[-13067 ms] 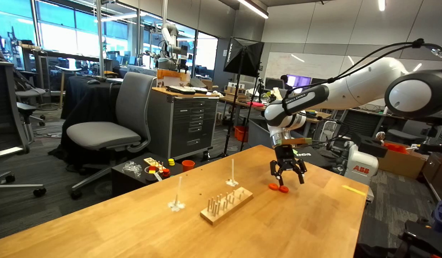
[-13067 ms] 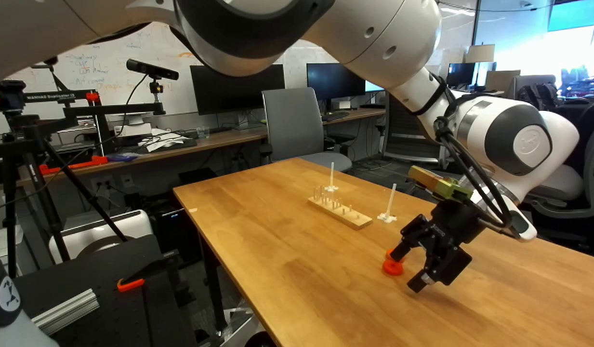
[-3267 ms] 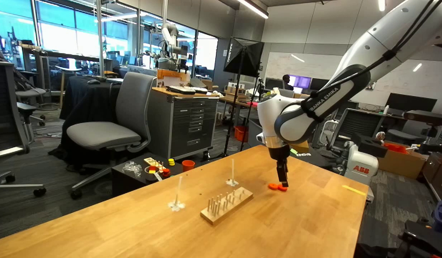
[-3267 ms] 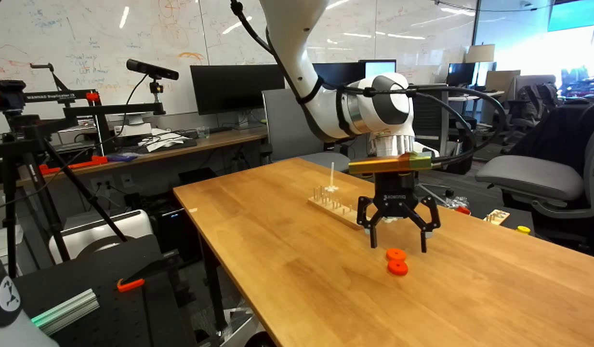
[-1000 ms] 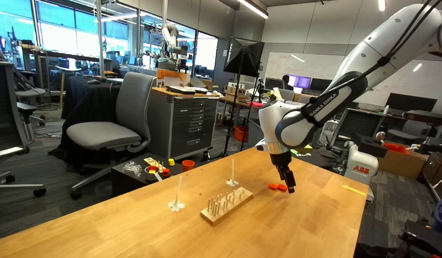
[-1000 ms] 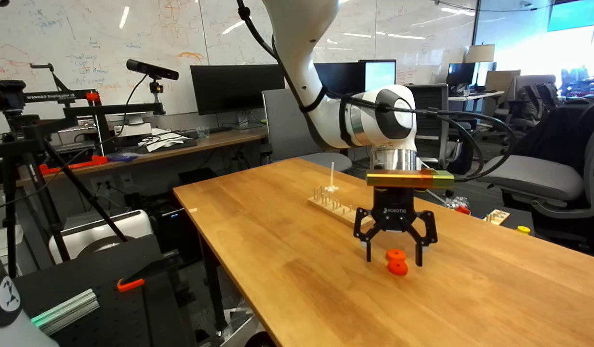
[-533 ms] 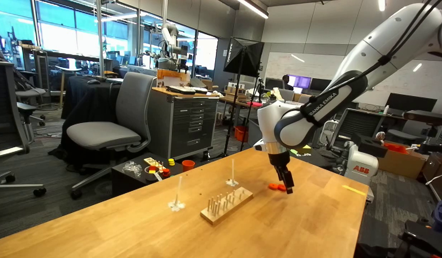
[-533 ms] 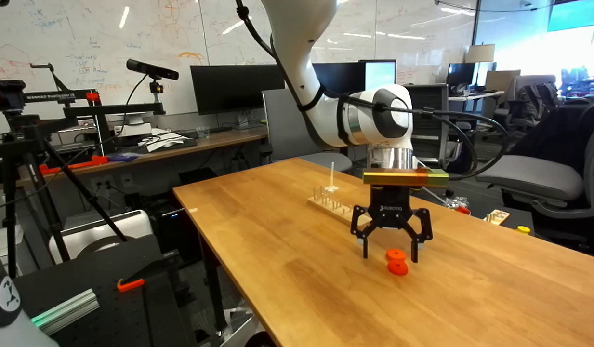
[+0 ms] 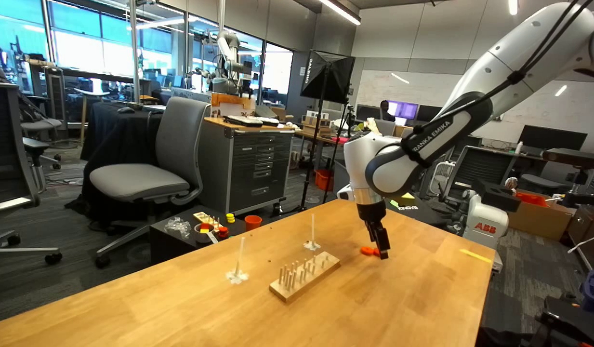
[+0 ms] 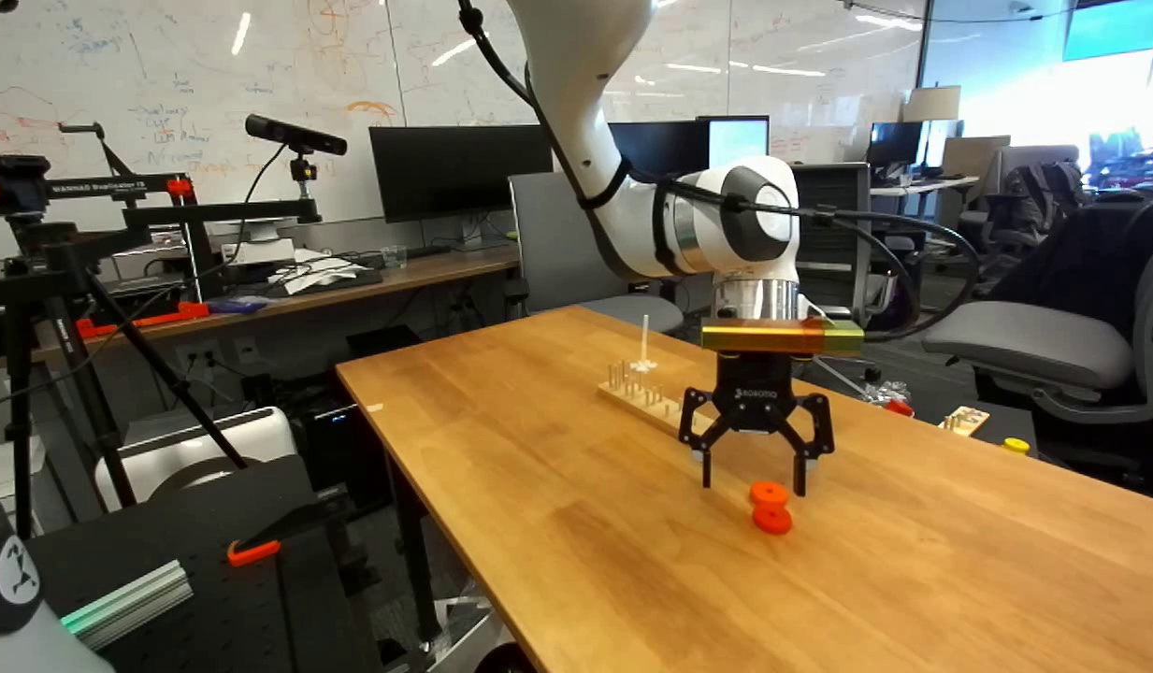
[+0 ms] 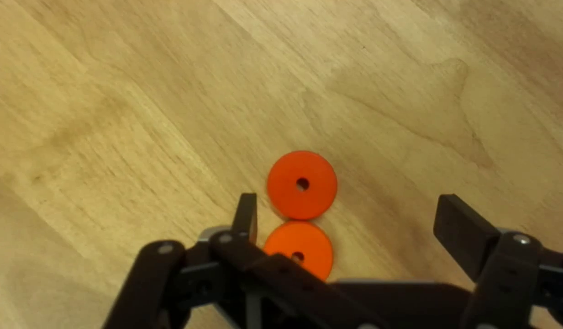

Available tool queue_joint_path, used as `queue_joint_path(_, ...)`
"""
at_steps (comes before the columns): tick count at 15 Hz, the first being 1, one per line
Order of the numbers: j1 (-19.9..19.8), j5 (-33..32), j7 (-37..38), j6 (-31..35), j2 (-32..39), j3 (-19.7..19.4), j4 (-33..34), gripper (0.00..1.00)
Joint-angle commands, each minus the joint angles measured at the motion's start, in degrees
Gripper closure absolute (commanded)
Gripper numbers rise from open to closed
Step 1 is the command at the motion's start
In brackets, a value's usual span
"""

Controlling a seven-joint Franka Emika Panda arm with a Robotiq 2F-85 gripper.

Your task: Pick the orange ring and put it on the object on the table

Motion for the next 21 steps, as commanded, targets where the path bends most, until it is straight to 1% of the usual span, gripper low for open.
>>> queue_joint_path(1, -0.57, 1.58, 0.73, -1.09, 0.65, 0.89, 2.4, 0.0)
queue_joint_path(6, 0.19, 2.25, 1.49, -3.17, 3.1, 1.22, 6.46, 0.0)
queue_joint_path(12, 0.79, 3.48, 1.78, -10.74, 8.5, 1.45, 15.37, 0.0)
queue_joint_path(17, -0.22, 4.01, 1.37, -15.04, 11.73, 1.15, 20.42, 0.0)
queue_joint_path(21, -1.4, 4.13, 0.97, -16.27, 13.44, 1.06, 22.36, 0.0)
